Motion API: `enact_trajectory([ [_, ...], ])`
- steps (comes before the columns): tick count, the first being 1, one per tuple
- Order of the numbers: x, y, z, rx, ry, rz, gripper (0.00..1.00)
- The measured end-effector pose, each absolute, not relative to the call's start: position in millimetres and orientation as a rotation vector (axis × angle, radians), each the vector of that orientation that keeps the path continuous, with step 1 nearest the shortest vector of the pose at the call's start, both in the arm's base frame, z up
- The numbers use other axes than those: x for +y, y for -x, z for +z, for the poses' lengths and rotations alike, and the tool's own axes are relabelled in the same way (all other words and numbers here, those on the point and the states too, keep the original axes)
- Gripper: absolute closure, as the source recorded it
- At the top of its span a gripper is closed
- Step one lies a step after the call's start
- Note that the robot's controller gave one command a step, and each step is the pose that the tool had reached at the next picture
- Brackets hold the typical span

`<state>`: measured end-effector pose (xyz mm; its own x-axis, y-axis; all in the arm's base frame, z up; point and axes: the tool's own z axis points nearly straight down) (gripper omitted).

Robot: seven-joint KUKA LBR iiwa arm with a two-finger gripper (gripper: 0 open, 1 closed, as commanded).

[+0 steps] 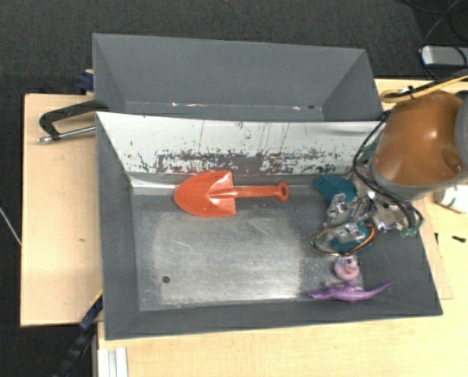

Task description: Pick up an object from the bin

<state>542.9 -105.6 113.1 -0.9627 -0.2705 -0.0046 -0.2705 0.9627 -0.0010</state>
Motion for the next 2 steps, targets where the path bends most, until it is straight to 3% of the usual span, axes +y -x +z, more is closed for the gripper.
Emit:
enact_trajectory([
  [1, -108, -527.6, 118, 3.135, 0.178, 0.003, 1.00],
  [2, -126, -517.2, 172, 3.107, 0.461, 0.003, 1.00],
])
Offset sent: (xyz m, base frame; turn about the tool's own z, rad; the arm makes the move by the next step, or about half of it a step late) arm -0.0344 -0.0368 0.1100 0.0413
